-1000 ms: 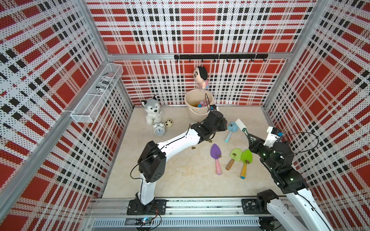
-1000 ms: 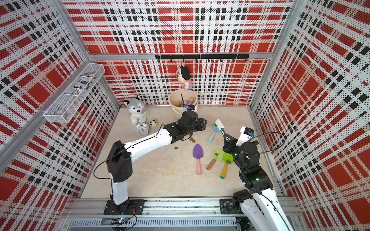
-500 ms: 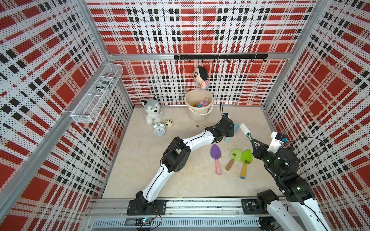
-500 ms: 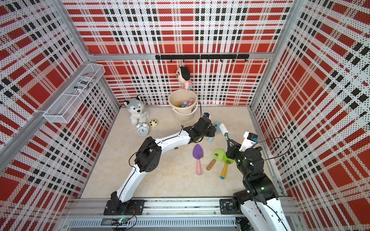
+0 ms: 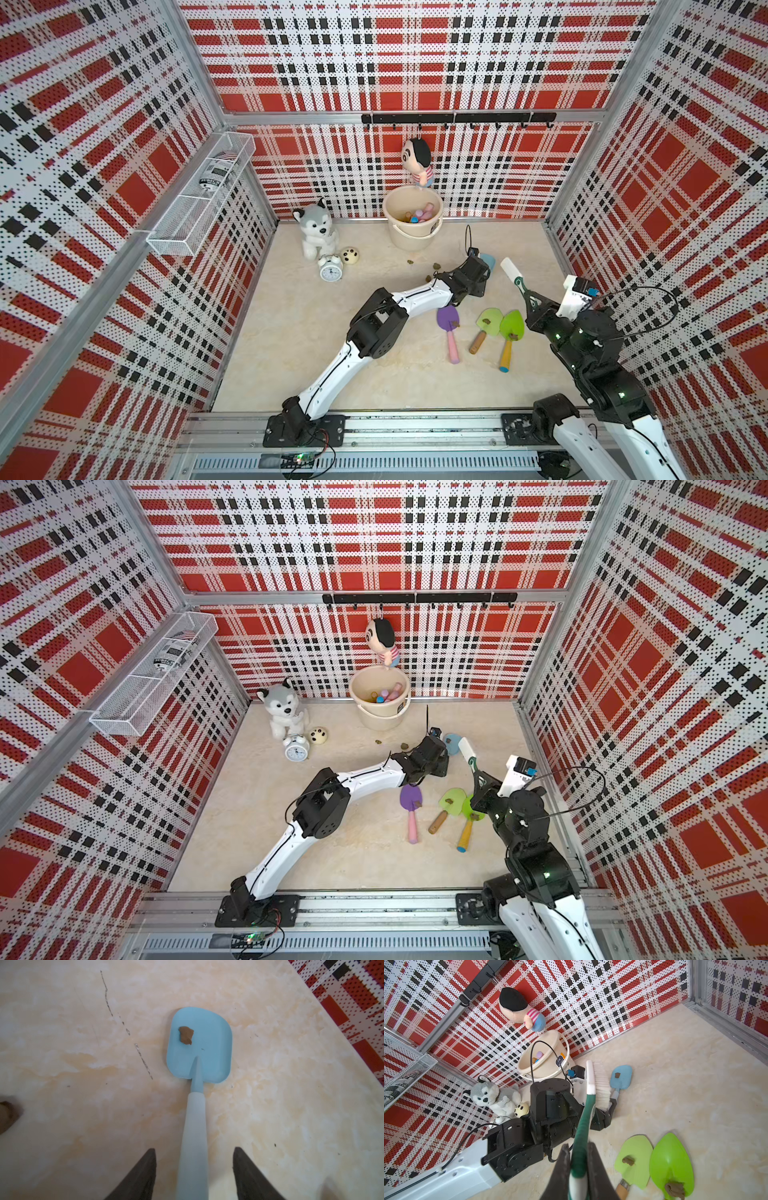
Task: Brush the soil off the hand trowel and place it into the bucket
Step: Pick up the hand trowel from the center of the board.
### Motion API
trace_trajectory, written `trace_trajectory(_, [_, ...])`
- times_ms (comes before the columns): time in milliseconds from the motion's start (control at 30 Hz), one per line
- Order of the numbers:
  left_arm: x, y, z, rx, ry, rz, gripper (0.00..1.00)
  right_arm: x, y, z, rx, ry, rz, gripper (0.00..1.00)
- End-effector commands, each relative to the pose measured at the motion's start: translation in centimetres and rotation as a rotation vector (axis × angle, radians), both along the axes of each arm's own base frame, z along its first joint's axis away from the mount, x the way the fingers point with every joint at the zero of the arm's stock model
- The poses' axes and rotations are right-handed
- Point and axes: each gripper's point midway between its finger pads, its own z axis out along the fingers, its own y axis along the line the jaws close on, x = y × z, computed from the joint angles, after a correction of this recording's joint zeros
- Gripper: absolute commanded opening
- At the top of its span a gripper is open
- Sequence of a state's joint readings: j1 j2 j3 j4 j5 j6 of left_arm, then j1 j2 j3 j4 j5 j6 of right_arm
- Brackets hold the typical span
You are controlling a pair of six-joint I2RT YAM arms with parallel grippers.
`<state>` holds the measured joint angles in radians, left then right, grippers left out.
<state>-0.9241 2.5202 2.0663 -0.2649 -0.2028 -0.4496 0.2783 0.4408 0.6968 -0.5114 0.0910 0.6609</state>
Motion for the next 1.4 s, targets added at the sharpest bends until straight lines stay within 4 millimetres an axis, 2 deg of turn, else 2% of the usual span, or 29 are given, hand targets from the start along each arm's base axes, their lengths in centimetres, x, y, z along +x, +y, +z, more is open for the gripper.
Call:
trace_trajectory(0, [-1.1, 0.6, -2.2, 0.095, -0.014, 0.01, 0.58, 0.0, -0.3, 2.1, -0.001, -0.06, -0.008, 0.0])
trace_trajectory(200, [-2.4, 1.7, -3.2, 0.134, -0.011, 0.021, 0.47, 0.0, -0.2, 1.9, 0.003, -0.059, -0.005, 0.0])
trace_trajectory(400, [-2.6, 2.0, -3.7, 0.142, -0.006, 0.033, 0.39, -0.1, -0.1, 1.8, 0.008, -0.056, -0.002, 0.0])
trace_trajectory(700, [-2.3, 1.2, -2.3, 0.096, -0.001, 0.018, 0.21, -0.2, -0.3, 2.2, 0.008, -0.055, -0.007, 0.0])
trace_trajectory(867, [-2.6, 1.0, 0.5, 0.051, -0.004, -0.01, 0.12, -0.1, 0.0, 1.6, 0.033, -0.024, 0.001, 0.0])
trace_trajectory(967, [-3.2, 0.7, 2.7, 0.0, 0.021, -0.056, 0.0, 0.1, 0.8, 1.0, 0.065, 0.014, 0.029, 0.0])
trace_trajectory(1033, [-3.5, 1.0, 4.3, -0.008, 0.016, -0.065, 0.0, 0.3, 1.4, 0.8, 0.093, 0.035, 0.052, 0.0])
trace_trajectory(1200, [-4.8, 3.4, 7.6, 0.011, -0.002, -0.068, 0.0, 0.7, 2.5, 1.7, 0.136, 0.049, 0.1, 0.0])
trace_trajectory(1367, [-6.8, 7.7, 9.5, 0.047, -0.017, -0.049, 0.0, 1.3, 3.8, 3.2, 0.191, 0.018, 0.158, 0.0])
